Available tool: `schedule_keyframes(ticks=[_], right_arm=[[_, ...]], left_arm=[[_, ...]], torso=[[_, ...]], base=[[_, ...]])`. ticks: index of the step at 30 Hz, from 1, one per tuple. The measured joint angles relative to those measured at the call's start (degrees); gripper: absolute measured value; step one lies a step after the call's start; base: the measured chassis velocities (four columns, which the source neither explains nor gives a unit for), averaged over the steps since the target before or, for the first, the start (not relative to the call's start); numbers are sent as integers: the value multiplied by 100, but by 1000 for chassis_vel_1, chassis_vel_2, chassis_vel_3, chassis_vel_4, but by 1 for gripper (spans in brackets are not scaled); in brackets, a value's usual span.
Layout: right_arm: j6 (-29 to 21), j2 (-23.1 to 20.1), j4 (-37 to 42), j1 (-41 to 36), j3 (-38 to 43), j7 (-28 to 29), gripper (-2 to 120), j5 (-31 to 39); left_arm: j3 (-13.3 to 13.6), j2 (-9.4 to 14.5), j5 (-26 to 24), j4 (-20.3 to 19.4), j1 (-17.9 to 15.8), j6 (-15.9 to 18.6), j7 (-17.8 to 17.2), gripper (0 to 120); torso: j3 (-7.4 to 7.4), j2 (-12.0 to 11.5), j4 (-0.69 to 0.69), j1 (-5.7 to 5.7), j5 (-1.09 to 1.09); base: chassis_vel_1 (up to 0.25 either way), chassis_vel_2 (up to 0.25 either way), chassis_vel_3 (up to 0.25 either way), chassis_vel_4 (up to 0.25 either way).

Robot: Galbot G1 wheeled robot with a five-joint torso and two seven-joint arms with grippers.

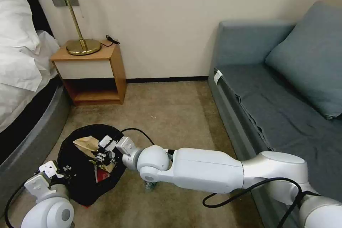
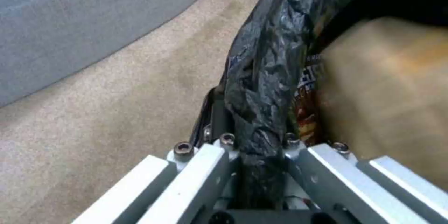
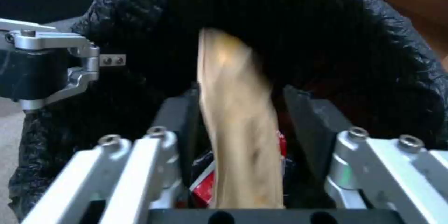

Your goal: Pick up the trash bin, then pick up the garbage on the floor and place it into the trash bin.

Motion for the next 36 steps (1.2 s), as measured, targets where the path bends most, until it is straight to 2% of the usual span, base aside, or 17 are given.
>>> schedule_keyframes(ticks=[2, 4, 6, 12, 13, 15, 16, 18, 19, 20, 22, 23, 25, 26, 28, 31, 36], right_arm=[[-2, -9, 10, 0, -9, -4, 59, -21], [-2, -10, 10, 0, -13, -4, 61, -26], [4, -24, 10, 17, -18, -3, 73, -88], [114, -125, 22, 100, 130, -119, 91, -394], [241, -214, 22, 185, 260, -322, 97, -683], [514, -619, -65, 488, 570, -996, 99, -1411], [514, -619, -65, 488, 570, -996, 99, -1411], [742, -1044, -313, 753, 646, -1706, 100, -1943], [742, -1044, -313, 753, 646, -1706, 100, -1943], [920, -1330, -584, 912, 632, -2344, 100, -2287], [1563, -1468, -1095, 1010, 578, -3511, 100, -2734], [1563, -1468, -1095, 1010, 578, -3511, 100, -2734], [2272, -1422, -1539, 1061, 429, -4689, 100, -2871], [2272, -1422, -1539, 1061, 429, -4689, 100, -2871], [2623, -1337, -1820, 1109, 68, -5361, 100, -2852], [2832, -1211, -2030, 1118, -236, -5539, 100, -2857], [3351, -588, -3182, 1139, -1129, -5825, 100, -2988]], left_arm=[[7, -3, 2, -8, 0, 0, 0, 1], [7, -4, 2, -10, 0, 0, 0, 1], [7, -5, 2, -17, 4, 0, 0, 1], [-2, -4, 3, -18, 10, 0, 0, 1], [-7, -3, 3, -19, 7, 0, 0, 1], [-29, 0, -9, -16, 3, -1, 1, 1], [-29, 0, -9, -16, 3, -1, 1, 1], [-51, 11, -22, -17, 5, -2, 4, 1], [-51, 11, -22, -17, 5, -2, 4, 1], [-75, 18, -35, -24, 2, -2, 4, 1], [-103, 23, -53, -33, 9, -3, 18, 1], [-103, 23, -53, -33, 9, -3, 18, 1], [-129, 26, -55, -33, 20, -4, 20, 1], [-129, 26, -55, -33, 20, -4, 20, 1], [-143, 22, -56, -27, 22, -7, 25, 1], [-145, 16, -56, -17, 22, -12, 27, 1], [-146, 3, -51, 13, 48, -33, 46, 1]], torso=[[0, 0, 0, 0, 0], [0, 0, 0, 0, 0], [0, 0, 0, 0, 0], [0, 0, 1, 0, 0], [0, 0, 1, 0, 0], [0, -1, 1, 0, 1], [0, -1, 1, 0, 1], [0, -1, 0, 0, 1], [0, -1, 0, 0, 1], [0, -1, -4, 0, 1], [0, 0, -4, 0, 2], [0, 0, -4, 0, 2], [0, -1, -1, 0, 2], [0, -1, -1, 0, 2], [0, -1, 1, 0, 0], [0, -1, 0, 0, 1], [0, -1, 2, 0, 0]], base=[[0, 0, 0, 0], [0, 0, 0, 0], [0, 0, 0, 0], [0, 0, 0, 0], [0, 0, 0, 0], [0, 0, 0, 0], [0, 0, 0, 0], [0, 0, 0, 0], [0, 0, 0, 0], [0, 0, 0, 0], [0, 0, 0, 0], [0, 0, 0, 0], [0, 0, 0, 0], [0, 0, 0, 0], [0, 0, 0, 0], [0, 0, 0, 0], [0, 0, 0, 0]])
